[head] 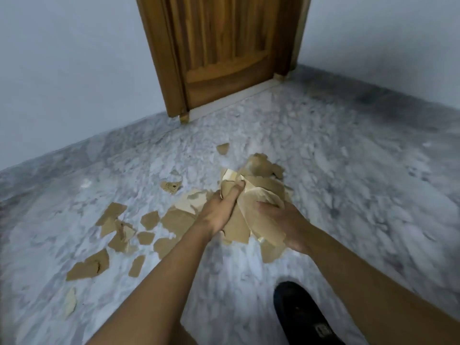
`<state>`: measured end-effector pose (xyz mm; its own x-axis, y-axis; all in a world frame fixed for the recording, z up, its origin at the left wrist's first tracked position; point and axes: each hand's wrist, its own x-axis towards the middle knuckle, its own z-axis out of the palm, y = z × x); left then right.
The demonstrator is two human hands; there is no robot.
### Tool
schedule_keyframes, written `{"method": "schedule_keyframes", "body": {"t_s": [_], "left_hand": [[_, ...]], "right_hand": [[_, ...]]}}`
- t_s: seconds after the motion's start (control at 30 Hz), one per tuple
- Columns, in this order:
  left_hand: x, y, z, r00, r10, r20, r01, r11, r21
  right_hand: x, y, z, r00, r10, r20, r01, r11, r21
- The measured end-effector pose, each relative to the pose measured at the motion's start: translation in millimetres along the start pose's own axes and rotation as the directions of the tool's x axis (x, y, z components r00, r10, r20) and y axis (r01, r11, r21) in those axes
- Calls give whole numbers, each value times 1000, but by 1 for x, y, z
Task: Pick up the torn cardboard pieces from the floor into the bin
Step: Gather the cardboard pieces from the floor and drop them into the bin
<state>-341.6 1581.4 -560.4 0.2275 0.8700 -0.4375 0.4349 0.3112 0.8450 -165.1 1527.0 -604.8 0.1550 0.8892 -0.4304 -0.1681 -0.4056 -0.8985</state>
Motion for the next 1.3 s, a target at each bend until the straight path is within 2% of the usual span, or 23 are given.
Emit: {"method": "schedule_keyframes", "body": {"t_s": [0.1, 0.2, 0.27, 0.43, 0.57, 0.7, 0.9, 1.03, 1.13, 1.17, 1.23, 1.3], "left_hand": [[-6, 47, 35, 988, 119, 96, -127, 989, 79], [-14, 97, 85, 968, 181, 173, -206, 969, 137], [-19, 119, 111, 959, 220, 179, -242, 964, 109], [-44, 183, 244, 906, 326, 272, -354, 933, 63], [-63, 213, 352, 855, 361, 371, -379, 925, -26], [-102, 245, 479, 785, 385, 485, -409, 911, -62], [-179, 296, 625, 616, 407, 675, -471, 876, -98], [-214, 324, 720, 530, 434, 728, -503, 853, -142], [-232, 336, 810, 520, 400, 754, -501, 858, -110], [-236, 337, 831, 533, 396, 748, -513, 854, -87], [-237, 336, 874, 537, 383, 751, -550, 835, -33], [-235, 330, 907, 520, 318, 793, -622, 777, 96]], "right_hand": [[-31, -25, -49, 984, -125, -126, 130, 991, 28], [-59, -45, -104, 941, -216, -260, 240, 968, 67], [-68, -57, -128, 928, -243, -281, 270, 961, 60], [-118, -80, -267, 887, -269, -376, 309, 950, 50], [-173, -85, -369, 860, -284, -424, 321, 947, 17], [-242, -78, -489, 768, -294, -569, 328, 944, -45], [-355, -73, -622, 605, -301, -737, 343, 934, -100], [-404, -65, -708, 488, -327, -809, 307, 932, -191], [-433, -49, -778, 348, -366, -863, 259, 923, -286], [-437, -41, -795, 322, -353, -878, 232, 929, -289], [-444, -21, -829, 336, -256, -906, 131, 966, -224], [-450, -2, -857, 403, -153, -902, -32, 983, -181]]}}
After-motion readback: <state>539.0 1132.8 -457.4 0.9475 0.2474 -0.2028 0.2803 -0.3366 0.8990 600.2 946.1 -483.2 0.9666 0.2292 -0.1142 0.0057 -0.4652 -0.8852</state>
